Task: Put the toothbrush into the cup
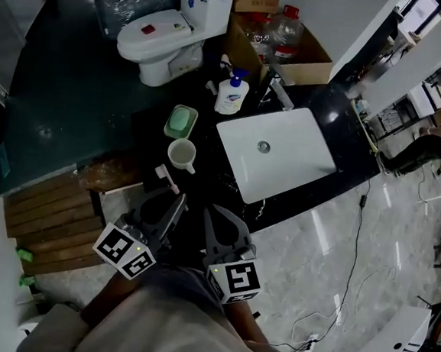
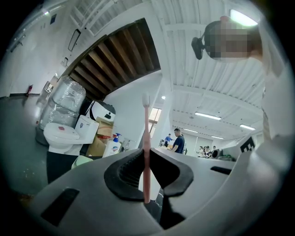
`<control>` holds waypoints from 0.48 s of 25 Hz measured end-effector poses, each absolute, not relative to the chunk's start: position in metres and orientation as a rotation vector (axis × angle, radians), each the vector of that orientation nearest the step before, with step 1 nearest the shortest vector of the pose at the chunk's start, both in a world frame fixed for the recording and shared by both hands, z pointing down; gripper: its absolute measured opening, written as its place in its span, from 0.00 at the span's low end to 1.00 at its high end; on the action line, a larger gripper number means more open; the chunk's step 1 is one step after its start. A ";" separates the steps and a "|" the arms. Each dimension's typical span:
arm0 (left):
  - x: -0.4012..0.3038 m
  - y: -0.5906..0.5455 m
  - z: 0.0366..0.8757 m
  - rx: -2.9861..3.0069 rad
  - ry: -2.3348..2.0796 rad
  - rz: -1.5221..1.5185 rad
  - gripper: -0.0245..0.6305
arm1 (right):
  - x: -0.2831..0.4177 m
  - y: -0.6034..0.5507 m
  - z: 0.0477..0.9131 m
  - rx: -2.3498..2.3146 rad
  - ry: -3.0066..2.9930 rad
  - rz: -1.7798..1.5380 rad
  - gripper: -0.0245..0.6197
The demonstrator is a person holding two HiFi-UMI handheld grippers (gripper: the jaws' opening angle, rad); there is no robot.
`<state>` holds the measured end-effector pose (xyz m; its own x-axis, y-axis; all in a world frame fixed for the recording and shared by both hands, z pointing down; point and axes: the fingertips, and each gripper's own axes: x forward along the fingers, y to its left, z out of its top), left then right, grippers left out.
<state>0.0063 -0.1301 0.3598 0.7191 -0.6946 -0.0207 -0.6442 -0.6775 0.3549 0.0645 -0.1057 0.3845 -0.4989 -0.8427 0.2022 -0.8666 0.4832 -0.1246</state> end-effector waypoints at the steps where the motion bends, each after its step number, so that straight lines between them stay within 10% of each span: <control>1: 0.007 -0.132 0.359 2.603 -1.056 -0.218 0.11 | 0.065 -0.107 0.385 1.501 -2.614 0.325 0.05; 12: -0.009 -0.159 0.357 2.606 -1.152 -0.229 0.11 | 0.047 -0.124 0.393 1.399 -2.673 0.336 0.05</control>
<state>-0.0088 -0.1587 0.3569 0.6688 -0.7428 -0.0309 -0.6980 -0.6416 0.3180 0.0467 -0.1241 0.3934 -0.5708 -0.7976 0.1949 -0.8211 0.5520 -0.1455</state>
